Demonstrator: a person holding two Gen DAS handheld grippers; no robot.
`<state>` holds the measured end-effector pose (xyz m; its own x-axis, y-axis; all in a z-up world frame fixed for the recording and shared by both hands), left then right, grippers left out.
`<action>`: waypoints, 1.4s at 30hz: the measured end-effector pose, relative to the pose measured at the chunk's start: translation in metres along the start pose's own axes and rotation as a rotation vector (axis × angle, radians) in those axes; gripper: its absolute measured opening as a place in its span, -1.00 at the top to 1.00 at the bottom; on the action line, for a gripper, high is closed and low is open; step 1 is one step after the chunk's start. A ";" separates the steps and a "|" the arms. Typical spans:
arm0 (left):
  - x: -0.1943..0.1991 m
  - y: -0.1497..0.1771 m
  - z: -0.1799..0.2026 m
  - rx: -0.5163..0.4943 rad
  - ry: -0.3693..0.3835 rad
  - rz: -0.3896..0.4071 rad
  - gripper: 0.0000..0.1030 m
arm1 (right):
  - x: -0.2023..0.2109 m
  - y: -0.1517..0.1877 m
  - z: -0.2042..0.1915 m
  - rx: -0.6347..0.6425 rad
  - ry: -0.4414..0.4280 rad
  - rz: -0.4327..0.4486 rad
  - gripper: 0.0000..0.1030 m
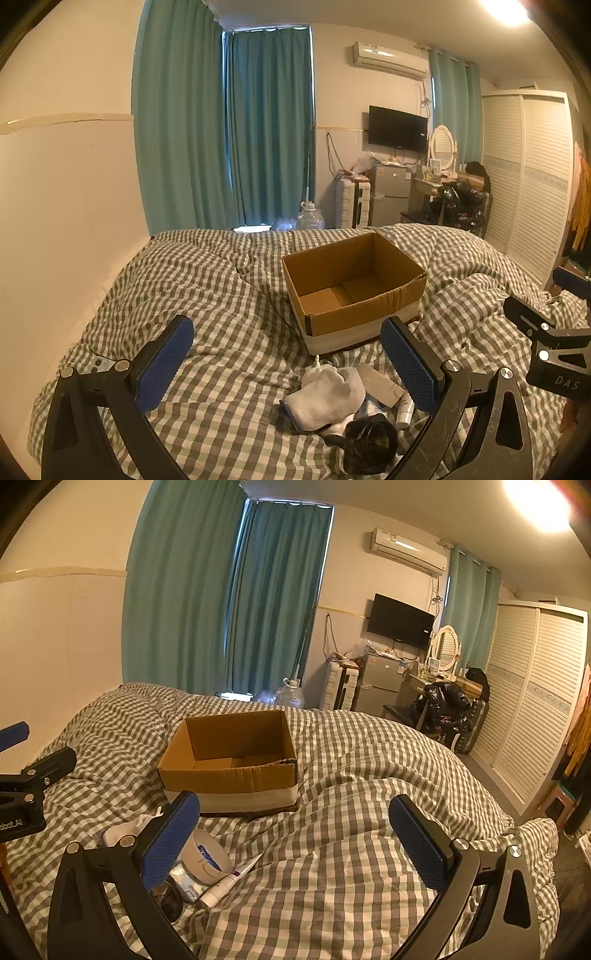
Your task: Organize objects
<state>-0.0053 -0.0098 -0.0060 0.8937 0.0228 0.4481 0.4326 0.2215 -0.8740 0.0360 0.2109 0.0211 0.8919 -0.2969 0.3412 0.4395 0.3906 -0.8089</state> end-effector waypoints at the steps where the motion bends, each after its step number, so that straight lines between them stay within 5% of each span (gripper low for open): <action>1: 0.000 0.000 0.000 -0.001 0.000 0.000 -1.00 | 0.000 0.000 0.000 0.000 0.000 0.000 -0.99; 42: -0.007 0.004 -0.005 0.058 0.026 -0.055 -1.00 | 0.007 -0.001 -0.005 0.002 -0.025 0.018 -0.99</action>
<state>-0.0095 -0.0141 -0.0141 0.8716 -0.0159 0.4899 0.4746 0.2774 -0.8353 0.0414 0.2038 0.0214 0.9019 -0.2683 0.3385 0.4237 0.3970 -0.8142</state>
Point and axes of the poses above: each gripper's, at about its wrist camera, not at the fingertips, and x roughly against the way its jaws point, z to its right, y to its underside, the point moved 1 cm from there along -x, roughly the way its jaws point, and after that the axes turned 13 degrees about x, right-handed, at the moved point
